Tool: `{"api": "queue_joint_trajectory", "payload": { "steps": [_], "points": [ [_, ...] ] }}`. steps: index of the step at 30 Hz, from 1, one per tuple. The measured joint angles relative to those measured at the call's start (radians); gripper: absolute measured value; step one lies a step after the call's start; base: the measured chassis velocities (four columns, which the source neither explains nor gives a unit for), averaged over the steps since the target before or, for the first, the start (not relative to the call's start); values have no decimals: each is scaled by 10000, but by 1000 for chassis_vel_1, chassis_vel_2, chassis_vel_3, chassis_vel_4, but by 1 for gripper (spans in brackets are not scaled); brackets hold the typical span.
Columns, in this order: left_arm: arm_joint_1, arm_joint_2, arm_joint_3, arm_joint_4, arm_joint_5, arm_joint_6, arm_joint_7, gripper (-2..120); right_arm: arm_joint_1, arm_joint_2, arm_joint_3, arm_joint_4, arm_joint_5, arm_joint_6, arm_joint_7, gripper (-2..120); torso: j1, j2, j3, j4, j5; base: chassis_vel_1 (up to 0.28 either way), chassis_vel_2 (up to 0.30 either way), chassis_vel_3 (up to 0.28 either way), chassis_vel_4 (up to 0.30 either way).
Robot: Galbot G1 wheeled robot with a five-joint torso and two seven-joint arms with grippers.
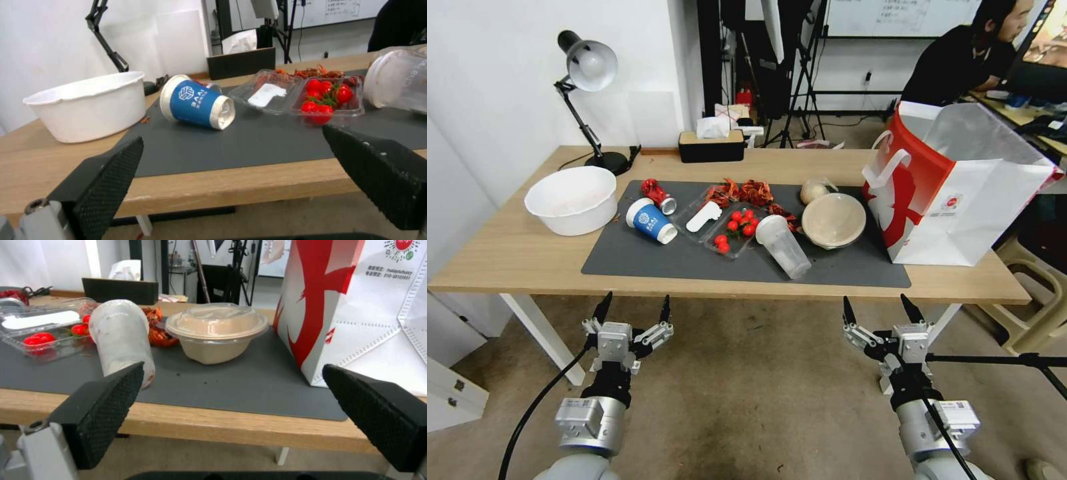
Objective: Pick up the trash from the table and place it into the takeout bag.
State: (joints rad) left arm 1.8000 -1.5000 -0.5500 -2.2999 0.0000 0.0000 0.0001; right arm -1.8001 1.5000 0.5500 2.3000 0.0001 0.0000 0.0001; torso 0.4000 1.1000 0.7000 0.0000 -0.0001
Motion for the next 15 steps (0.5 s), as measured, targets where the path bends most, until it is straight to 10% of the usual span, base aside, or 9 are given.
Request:
{"api": "queue_joint_trajectory", "payload": {
  "steps": [10, 15],
  "points": [
    [-34, -1, -9, 0, -19, 38, 6, 100, 34, 0, 1, 0, 31, -43, 3, 100, -1, 0, 0, 0, 1, 0, 0, 0, 0],
    [-712, -93, -304, -59, -541, 1261, 199, 100, 666, -25, 172, 80, 658, -976, 248, 99, 0, 0, 1, 0, 0, 0, 0, 0, 0]
  ]
}}
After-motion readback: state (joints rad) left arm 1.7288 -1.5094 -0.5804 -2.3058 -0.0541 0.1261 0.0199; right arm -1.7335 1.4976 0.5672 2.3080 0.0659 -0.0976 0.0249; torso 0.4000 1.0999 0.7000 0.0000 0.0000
